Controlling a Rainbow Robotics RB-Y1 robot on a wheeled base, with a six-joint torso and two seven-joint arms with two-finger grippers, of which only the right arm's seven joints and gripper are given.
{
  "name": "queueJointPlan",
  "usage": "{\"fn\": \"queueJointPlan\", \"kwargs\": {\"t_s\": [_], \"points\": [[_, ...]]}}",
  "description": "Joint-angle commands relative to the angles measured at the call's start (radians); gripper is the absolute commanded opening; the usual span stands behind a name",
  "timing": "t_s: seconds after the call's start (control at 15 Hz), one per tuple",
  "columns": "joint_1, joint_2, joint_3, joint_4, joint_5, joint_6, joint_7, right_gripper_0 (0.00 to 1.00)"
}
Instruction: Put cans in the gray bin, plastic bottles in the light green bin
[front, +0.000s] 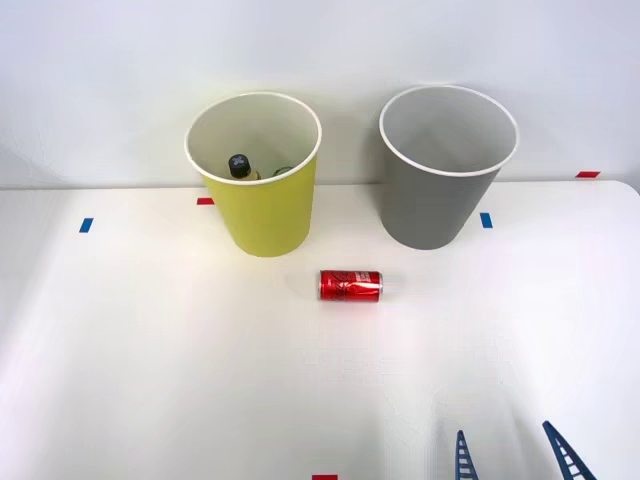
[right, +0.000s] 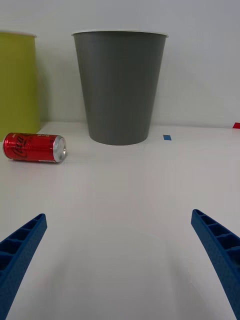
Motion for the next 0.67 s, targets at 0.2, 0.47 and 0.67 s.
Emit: {"fn": "queueJointPlan", "kwargs": {"t_s": [0.2, 0.47, 0.67], "points": [[0.0, 0.0, 0.0, 0.0, 0.0, 0.0, 0.0, 1.0], [0.0, 0.0, 0.0, 0.0, 0.0, 0.0, 0.0, 1.0], [0.0, 0.0, 0.0, 0.0, 0.0, 0.0, 0.0, 1.0]]}}
